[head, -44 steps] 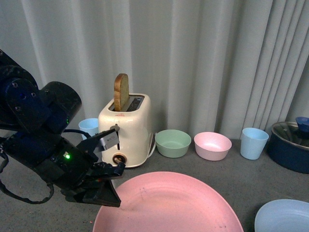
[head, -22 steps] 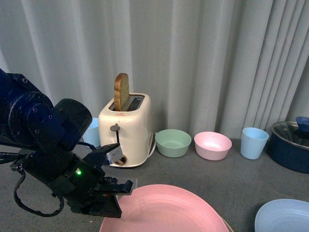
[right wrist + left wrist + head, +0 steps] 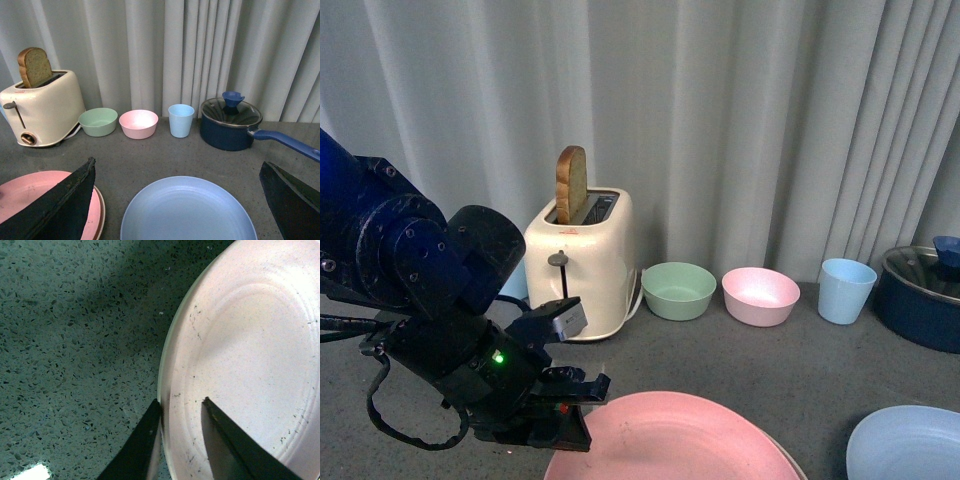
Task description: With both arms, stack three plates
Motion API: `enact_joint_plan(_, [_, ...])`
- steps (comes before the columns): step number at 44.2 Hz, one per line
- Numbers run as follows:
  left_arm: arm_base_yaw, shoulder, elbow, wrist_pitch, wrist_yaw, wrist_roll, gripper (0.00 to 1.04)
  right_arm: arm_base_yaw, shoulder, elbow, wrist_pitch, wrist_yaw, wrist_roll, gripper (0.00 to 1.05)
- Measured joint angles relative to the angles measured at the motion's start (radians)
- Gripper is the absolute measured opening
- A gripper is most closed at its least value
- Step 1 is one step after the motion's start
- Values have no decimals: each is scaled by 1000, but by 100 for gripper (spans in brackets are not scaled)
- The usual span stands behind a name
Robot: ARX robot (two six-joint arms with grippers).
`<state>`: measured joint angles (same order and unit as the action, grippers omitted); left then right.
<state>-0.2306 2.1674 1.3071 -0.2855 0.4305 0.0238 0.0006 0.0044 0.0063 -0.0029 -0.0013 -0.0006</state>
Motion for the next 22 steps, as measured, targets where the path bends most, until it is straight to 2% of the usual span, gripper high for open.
enact_joint_plan(16, [74,-69,6,-14,18,12,99,0,0,0,0,0,0,97])
enact_joint_plan(22, [118,-129,-5,-15,24,50,98,0,0,0,0,0,0,97])
